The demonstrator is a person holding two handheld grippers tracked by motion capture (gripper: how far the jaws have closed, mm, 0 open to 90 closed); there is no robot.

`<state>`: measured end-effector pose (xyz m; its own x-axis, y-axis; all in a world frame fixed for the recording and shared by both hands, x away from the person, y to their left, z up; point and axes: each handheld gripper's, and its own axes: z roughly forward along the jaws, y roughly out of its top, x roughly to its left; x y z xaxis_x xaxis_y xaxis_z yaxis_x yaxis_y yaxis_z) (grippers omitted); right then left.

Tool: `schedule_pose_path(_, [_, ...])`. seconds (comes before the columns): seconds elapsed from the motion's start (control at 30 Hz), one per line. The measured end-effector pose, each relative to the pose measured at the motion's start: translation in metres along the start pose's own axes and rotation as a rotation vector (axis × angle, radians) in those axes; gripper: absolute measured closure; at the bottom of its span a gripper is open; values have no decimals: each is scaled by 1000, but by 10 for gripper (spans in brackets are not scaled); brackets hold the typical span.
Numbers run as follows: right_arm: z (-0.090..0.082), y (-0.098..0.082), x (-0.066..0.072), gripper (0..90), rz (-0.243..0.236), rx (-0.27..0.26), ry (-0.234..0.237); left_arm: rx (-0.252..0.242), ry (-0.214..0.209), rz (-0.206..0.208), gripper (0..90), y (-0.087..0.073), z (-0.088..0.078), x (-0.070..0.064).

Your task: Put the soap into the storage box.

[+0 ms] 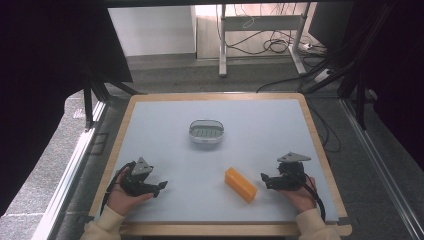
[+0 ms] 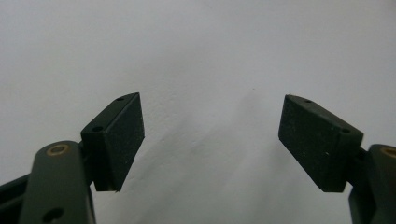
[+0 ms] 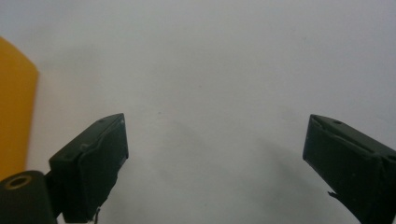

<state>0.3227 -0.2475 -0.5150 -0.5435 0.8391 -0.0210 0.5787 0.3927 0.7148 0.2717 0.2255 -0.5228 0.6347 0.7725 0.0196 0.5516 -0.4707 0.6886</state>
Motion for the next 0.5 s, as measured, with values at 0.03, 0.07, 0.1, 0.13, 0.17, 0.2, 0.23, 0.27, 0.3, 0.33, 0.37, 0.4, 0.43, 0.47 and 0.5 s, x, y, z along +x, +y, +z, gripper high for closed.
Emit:
schedule_pose_path(0.03, [-3,1,1,86,0,-15,1,-1,0,0,224,0,0,0])
schedule_pose_path(0.07, [-5,2,2,91,1,-30,4,-1,-2,0,224,0,-1,0])
schedule_pose_path(0.1, [-6,4,2,99,8,-38,12,-1,-2,-2,223,0,0,1])
schedule_pose_path(0.13, [-7,5,2,116,6,-45,22,0,-1,-3,223,0,0,1])
schedule_pose_path(0.17, [-7,5,3,127,-2,-41,30,2,0,-4,223,0,0,2])
schedule_pose_path(0.2, [-6,6,3,131,-16,-34,30,1,1,-4,223,0,0,2])
schedule_pose_path(0.23, [-6,5,4,132,-23,-27,29,0,0,-6,224,0,0,3])
schedule_pose_path(0.27, [-5,5,4,133,-28,-18,36,-1,1,-6,224,0,0,3])
schedule_pose_path(0.3, [-4,5,4,135,-25,-14,42,1,0,-5,224,0,0,2])
schedule_pose_path(0.33, [-4,6,4,137,-24,-7,40,1,1,-5,224,0,0,2])
schedule_pose_path(0.37, [-4,6,5,137,-22,-3,38,0,1,-3,224,0,0,2])
schedule_pose_path(0.4, [-5,7,4,136,-18,-6,36,1,-1,-2,224,0,0,1])
schedule_pose_path(0.43, [-5,7,4,136,-15,-8,37,5,-1,4,223,0,0,1])
schedule_pose_path(0.47, [-6,7,4,137,-7,-12,37,2,-1,0,223,0,0,1])
schedule_pose_path(0.5, [-6,8,3,139,-3,-11,41,1,-3,1,223,0,0,1])
